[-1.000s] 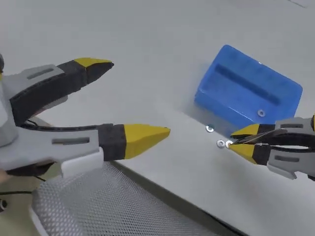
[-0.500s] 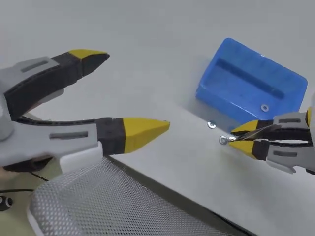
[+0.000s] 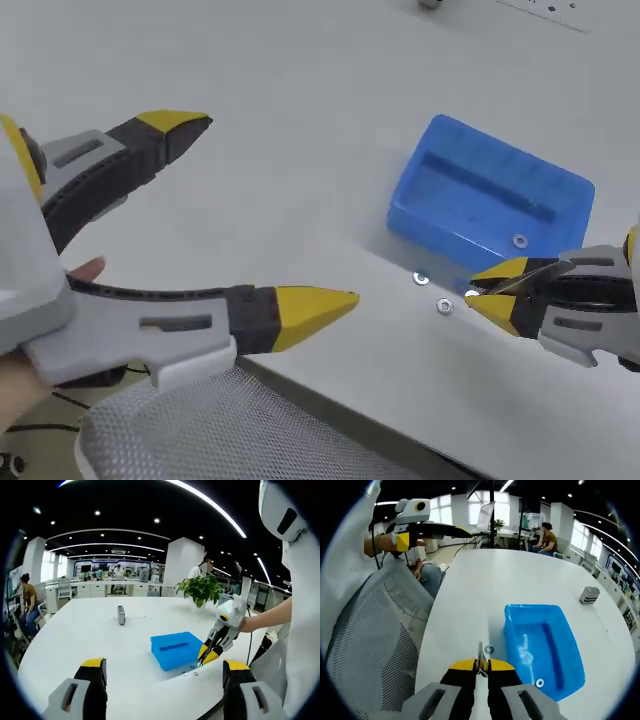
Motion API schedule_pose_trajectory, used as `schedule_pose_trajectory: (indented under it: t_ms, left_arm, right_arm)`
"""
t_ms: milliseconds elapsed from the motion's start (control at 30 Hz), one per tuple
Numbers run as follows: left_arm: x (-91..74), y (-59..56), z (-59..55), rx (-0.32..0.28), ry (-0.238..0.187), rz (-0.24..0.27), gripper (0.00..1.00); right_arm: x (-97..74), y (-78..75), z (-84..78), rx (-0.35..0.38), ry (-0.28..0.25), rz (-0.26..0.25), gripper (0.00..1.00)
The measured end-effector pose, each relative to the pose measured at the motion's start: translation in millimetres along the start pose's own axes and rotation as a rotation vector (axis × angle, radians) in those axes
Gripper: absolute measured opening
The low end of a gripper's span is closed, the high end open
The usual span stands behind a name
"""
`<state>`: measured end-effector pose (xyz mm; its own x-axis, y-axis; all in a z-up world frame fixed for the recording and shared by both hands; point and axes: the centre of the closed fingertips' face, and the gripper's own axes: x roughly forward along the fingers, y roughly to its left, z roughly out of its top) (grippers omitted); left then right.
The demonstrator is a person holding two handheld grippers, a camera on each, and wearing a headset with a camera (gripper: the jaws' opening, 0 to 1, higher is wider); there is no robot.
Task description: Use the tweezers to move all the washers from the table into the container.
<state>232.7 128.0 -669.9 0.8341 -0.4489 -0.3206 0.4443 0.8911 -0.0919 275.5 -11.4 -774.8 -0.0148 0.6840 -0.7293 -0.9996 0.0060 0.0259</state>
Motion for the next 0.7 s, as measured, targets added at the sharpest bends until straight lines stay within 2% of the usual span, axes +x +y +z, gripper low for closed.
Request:
schedule_pose_trajectory:
  t_ms: [133,233,333,433,533,567,633,700]
  left_arm:
    - [4.2,-7.5,0.0,0.019,-0.018,0.004,0.99]
    - [10.5,-10.5,-2.8,0.030,-0.023,0.004,0.99]
    - [21.3,-10.5,-12.8,0.035,-0.010,0.019,0.99]
    - [31.8,-16.5,-24.6,0.027,0.013,0.010,0.99]
    - [39.5,-23.7,-35.5,-0.016,0.029,-0.005,0.99]
    - [39.6,-22.9,-35.5,-0.006,0.034,-0.005,0.99]
    - [39.7,-17.0,-29.2,0.028,0.002,0.020,0.99]
    - [39.4,-19.7,-30.7,-0.006,0.000,0.007,0.99]
  right_arm:
    - [-12.2,-3.4,7.5,0.073,-0.039,-0.037,0.04]
    - [-19.6,-7.2,11.4,0.098,-0.051,-0.059,0.04]
    - [-28.6,-15.6,16.7,0.139,-0.066,-0.088,0.04]
    - [-33.8,-32.6,20.5,0.173,-0.076,-0.133,0.04]
    - [-35.8,-48.7,22.8,0.180,-0.063,-0.171,0.04]
    - [-35.7,-53.0,23.5,0.186,-0.062,-0.178,0.04]
    - [-34.0,-64.1,22.7,0.200,-0.050,-0.201,0.04]
    - [-30.0,-70.7,20.2,0.230,-0.044,-0.203,0.04]
